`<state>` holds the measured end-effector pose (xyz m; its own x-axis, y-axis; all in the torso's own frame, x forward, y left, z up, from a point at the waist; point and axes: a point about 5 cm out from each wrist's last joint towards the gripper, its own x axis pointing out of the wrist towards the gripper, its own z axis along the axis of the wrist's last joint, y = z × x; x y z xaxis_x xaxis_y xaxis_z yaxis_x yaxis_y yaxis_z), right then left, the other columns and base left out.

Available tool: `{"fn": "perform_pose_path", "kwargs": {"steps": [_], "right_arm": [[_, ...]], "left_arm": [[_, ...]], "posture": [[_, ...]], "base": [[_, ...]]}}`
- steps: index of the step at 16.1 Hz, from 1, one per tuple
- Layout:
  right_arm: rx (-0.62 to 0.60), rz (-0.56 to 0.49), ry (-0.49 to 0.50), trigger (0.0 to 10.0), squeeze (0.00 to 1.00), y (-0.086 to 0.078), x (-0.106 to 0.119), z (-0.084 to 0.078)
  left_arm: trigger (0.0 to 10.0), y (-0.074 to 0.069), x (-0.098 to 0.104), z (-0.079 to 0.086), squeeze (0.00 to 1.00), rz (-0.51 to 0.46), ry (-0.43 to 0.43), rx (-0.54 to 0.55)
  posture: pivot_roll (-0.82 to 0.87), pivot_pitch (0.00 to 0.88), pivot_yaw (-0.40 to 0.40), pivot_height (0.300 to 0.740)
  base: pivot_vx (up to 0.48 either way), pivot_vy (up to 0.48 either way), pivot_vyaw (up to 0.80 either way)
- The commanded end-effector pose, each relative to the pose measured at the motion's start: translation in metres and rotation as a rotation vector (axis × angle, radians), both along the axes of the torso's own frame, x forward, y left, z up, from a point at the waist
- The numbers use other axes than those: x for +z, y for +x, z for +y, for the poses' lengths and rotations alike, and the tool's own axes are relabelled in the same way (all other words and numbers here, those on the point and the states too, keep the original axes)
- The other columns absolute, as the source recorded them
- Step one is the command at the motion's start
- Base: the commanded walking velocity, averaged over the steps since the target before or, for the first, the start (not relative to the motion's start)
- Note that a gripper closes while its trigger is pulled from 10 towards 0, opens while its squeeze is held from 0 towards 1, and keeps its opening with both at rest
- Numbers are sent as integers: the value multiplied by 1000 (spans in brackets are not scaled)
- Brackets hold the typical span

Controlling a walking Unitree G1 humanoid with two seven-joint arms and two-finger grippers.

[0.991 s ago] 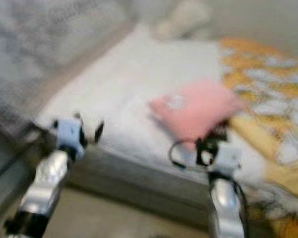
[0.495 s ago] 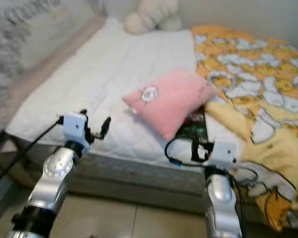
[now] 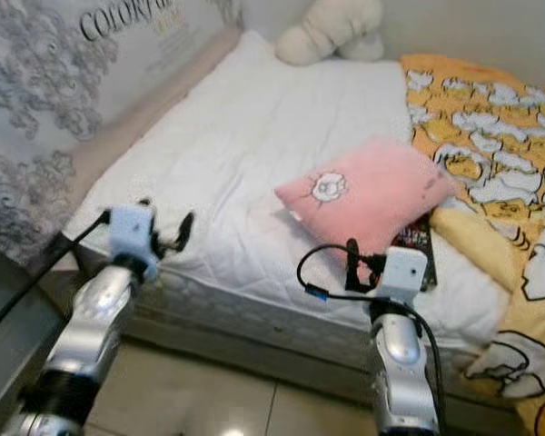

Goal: Clean up the room

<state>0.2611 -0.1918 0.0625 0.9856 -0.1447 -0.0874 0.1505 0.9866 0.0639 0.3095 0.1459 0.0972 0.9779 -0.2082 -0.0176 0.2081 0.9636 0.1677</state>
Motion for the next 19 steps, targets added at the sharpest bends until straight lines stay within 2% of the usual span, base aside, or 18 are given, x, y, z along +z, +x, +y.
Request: {"fn": "perform_pose_path", "kwargs": {"steps": [1, 2, 4, 5, 6, 10, 12, 16, 19], "right_arm": [[-44, 23, -4, 10000, 0, -4, -5, -12], [-41, 34, -16, 10000, 0, -4, -6, -12], [-34, 38, -32, 10000, 0, -4, -7, -11], [-42, 36, -31, 10000, 0, -4, -7, -11], [-43, 33, -50, 10000, 0, -3, -6, -11], [7, 20, -87, 10000, 0, -3, -5, -4], [-1, 25, -90, 10000, 0, -4, -5, -6], [17, 17, -130, 10000, 0, -1, -3, -8], [22, -6, -120, 10000, 0, 3, 5, -6]], "left_arm": [[10000, 3, -1, -7, 976, 4, 56, 5], [10000, 4, 1, -5, 0, -11, 45, 10], [10000, 5, 2, -1, 0, -24, 65, 38], [10000, 5, 2, 0, 0, -17, 28, 36], [10000, 5, 2, 1, 0, -8, -9, 36], [10000, 7, 2, -6, 0, -17, -9, -1], [10000, 7, 3, -6, 0, -18, -26, 14], [10000, 9, 6, -10, 0, -38, -20, -6], [10000, 14, 10, -4, 0, -40, -56, 43]], "posture": [[107, 0, -33, 740], [102, 0, -26, 740], [99, 0, -19, 740], [96, 0, -15, 740], [93, 0, -13, 740], [91, 0, -19, 740], [88, 0, -20, 740], [84, 0, -18, 740], [76, 0, -15, 740]], "base": [[0, 0, -738], [0, 0, -731], [0, 0, -694], [0, 0, -669], [454, 0, 0], [476, 0, -188], [472, 0, -747], [480, 0, 0], [480, 0, 0]]}}
